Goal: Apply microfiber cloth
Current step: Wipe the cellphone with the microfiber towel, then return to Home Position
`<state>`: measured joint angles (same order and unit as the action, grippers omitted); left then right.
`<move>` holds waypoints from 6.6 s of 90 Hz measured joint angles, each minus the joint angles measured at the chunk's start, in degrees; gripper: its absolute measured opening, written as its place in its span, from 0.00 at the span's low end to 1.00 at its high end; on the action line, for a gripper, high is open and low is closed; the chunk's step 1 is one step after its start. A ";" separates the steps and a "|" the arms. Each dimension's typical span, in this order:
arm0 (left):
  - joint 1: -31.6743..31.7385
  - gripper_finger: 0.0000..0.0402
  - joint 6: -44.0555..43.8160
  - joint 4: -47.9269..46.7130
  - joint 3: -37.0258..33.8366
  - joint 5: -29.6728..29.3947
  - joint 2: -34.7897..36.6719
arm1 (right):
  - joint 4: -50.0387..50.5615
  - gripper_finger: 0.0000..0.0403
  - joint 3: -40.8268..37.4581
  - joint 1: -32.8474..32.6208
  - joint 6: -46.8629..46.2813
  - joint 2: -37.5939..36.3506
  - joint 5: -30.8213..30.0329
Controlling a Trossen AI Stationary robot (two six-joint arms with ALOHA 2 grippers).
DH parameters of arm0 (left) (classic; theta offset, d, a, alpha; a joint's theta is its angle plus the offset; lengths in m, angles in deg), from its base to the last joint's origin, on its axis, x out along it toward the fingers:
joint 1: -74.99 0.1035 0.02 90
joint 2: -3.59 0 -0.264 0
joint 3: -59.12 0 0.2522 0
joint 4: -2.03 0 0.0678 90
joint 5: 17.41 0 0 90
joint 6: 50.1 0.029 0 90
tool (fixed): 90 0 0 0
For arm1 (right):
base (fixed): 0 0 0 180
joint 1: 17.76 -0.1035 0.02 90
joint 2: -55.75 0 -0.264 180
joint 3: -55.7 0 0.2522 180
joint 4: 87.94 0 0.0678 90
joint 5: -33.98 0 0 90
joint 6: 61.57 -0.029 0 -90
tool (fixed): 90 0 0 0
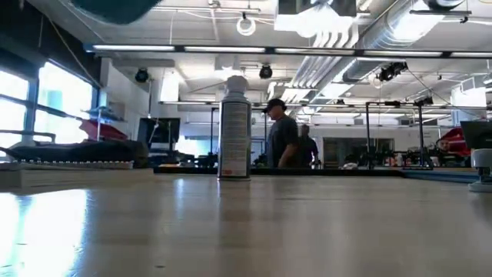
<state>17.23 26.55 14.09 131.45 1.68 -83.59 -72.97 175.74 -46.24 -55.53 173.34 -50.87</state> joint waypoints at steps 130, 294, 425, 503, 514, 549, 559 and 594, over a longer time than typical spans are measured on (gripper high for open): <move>4.98 0.02 -121.33 -9.81 -25.43 21.80 4.36 | 15.63 0.00 -32.08 18.68 -13.64 -7.40 -39.54; 4.93 0.30 -160.59 -41.74 -31.91 83.53 13.31 | 18.61 0.71 -32.15 21.32 -7.33 -7.77 -38.42; 29.23 0.13 -85.69 -46.07 -31.85 45.39 60.85 | -30.54 0.55 -95.50 29.80 -3.80 -84.43 -34.87; 56.97 0.00 -88.39 -41.91 -40.55 63.92 83.89 | -6.54 0.36 -105.72 24.27 -15.10 -116.35 -23.57; 56.97 0.00 -88.28 -41.32 -44.41 62.60 87.01 | -6.79 0.16 -105.74 23.54 -11.80 -116.57 -18.42; 56.99 0.00 -86.63 -32.00 -55.24 63.37 86.89 | -3.57 0.00 -105.77 23.57 -11.17 -116.11 -13.60; 56.93 0.00 -84.27 -29.69 -55.82 61.52 86.75 | -3.45 0.00 -105.74 23.59 -11.15 -115.97 -13.62; 56.79 0.00 -76.56 -24.53 -57.90 70.41 86.97 | -3.31 0.00 -105.72 23.59 -11.13 -116.05 -13.49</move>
<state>74.02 -50.01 -10.44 73.55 72.09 3.38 -76.28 70.02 -22.65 -66.65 57.29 -64.36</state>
